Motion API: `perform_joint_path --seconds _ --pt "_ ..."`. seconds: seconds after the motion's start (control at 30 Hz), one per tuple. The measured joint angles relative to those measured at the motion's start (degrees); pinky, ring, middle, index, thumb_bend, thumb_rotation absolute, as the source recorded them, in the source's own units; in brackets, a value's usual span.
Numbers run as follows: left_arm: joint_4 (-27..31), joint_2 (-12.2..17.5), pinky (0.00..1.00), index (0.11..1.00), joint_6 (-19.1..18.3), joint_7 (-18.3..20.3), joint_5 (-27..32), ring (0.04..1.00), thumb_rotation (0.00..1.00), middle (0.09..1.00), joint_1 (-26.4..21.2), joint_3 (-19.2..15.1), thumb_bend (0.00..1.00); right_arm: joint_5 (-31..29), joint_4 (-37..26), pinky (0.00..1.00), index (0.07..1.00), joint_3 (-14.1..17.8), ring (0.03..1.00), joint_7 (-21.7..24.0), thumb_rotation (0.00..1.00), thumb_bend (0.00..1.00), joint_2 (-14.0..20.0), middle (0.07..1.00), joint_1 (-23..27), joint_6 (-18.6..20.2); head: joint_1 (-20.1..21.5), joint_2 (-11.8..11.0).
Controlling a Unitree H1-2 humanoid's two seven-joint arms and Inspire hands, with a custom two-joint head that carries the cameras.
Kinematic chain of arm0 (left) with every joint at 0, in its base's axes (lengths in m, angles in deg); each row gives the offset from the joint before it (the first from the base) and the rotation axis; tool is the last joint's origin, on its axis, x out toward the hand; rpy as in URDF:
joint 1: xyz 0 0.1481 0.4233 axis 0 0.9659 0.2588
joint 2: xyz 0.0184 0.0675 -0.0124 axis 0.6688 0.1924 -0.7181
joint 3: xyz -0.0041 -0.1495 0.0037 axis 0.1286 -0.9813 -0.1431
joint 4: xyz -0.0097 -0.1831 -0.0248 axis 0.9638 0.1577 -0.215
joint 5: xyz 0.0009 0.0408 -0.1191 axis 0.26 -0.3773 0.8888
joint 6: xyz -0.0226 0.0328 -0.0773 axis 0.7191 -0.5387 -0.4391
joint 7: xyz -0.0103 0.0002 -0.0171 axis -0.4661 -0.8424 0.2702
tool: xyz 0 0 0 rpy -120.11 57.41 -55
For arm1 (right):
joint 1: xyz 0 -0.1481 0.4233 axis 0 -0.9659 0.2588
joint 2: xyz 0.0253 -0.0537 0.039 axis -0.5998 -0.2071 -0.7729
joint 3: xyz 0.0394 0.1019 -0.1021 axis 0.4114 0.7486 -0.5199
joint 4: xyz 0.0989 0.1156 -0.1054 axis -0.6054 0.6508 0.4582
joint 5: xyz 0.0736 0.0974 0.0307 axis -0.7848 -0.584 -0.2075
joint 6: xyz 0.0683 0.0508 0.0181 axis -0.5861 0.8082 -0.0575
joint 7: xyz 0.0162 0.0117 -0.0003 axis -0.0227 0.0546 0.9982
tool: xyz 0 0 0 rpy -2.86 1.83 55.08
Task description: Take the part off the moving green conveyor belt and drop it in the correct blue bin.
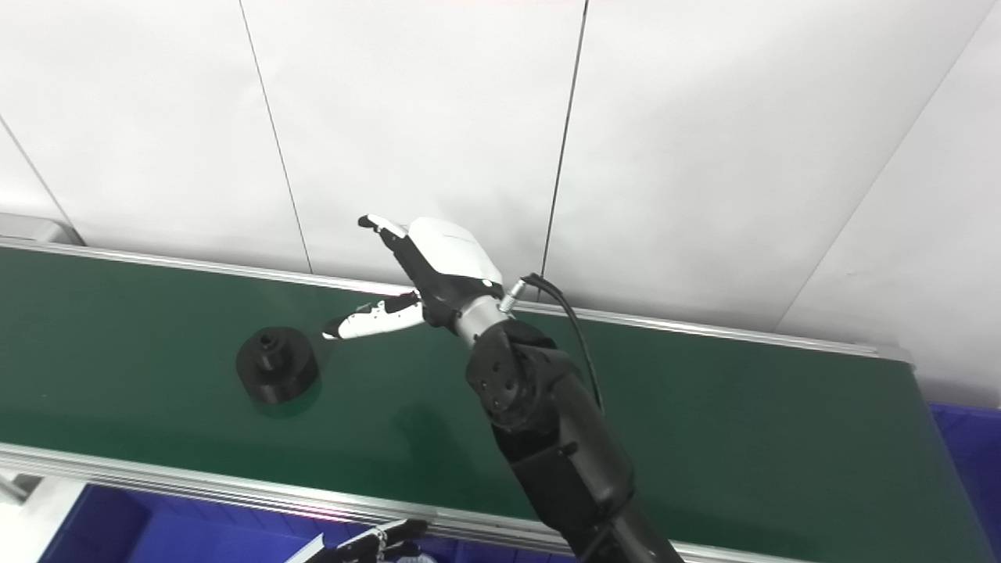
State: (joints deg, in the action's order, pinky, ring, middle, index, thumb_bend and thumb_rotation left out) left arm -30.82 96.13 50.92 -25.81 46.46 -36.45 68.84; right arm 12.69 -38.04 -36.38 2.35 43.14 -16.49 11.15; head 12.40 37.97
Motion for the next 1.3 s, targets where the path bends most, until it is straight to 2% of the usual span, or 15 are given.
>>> perform_joint_path --seconds 0.23,0.37,0.5,0.7,0.9,1.03,1.3 --pt "-0.2 -0.5 0.80 0.898 0.0 1.0 0.0 0.888 0.46 0.937 0.0 -0.6 0.93 0.0 4.2 0.72 0.925 -1.5 0.846 -0.6 0.56 0.94 -1.4 0.899 0.0 0.0 -1.6 0.3" --pt "0.0 -0.9 0.80 0.900 0.0 0.6 -0.3 0.887 0.47 0.940 0.2 -0.3 0.94 0.7 6.9 0.73 0.928 -3.5 0.839 -1.2 0.55 0.96 -1.7 0.898 0.0 0.0 -2.2 0.7" --pt "0.5 -1.0 0.83 0.900 0.0 -0.2 -0.5 0.896 0.46 0.935 0.5 0.8 0.95 1.9 10.9 0.74 0.928 -5.4 0.844 -1.0 0.52 0.99 -1.8 0.903 0.8 0.0 -2.7 1.1" --pt "2.3 -1.0 0.84 0.898 0.0 -1.3 -1.4 0.902 0.46 0.935 1.1 2.2 0.94 2.3 16.4 0.75 0.926 -6.6 0.846 -0.5 0.50 1.00 -1.9 0.899 3.2 0.0 -3.3 1.4" --pt "3.4 -0.7 0.80 0.895 0.0 -2.7 -1.6 0.887 0.45 0.934 1.2 3.7 0.95 2.4 20.6 0.75 0.929 -7.5 0.848 -0.6 0.47 1.00 -2.2 0.892 4.2 -0.1 -3.9 1.8" --pt "3.8 -0.4 0.78 0.895 0.0 -3.6 -1.9 0.871 0.44 0.933 1.1 4.6 0.94 2.6 24.7 0.72 0.925 -8.5 0.823 -1.5 0.46 1.00 -2.4 0.873 4.5 -0.1 -4.2 1.8" --pt "3.8 0.0 0.78 0.895 0.0 -5.1 -2.6 0.868 0.44 0.931 1.1 5.3 0.94 2.3 26.3 0.72 0.932 -9.0 0.840 -2.0 0.42 1.00 -2.2 0.894 4.6 -0.5 -4.4 1.9"
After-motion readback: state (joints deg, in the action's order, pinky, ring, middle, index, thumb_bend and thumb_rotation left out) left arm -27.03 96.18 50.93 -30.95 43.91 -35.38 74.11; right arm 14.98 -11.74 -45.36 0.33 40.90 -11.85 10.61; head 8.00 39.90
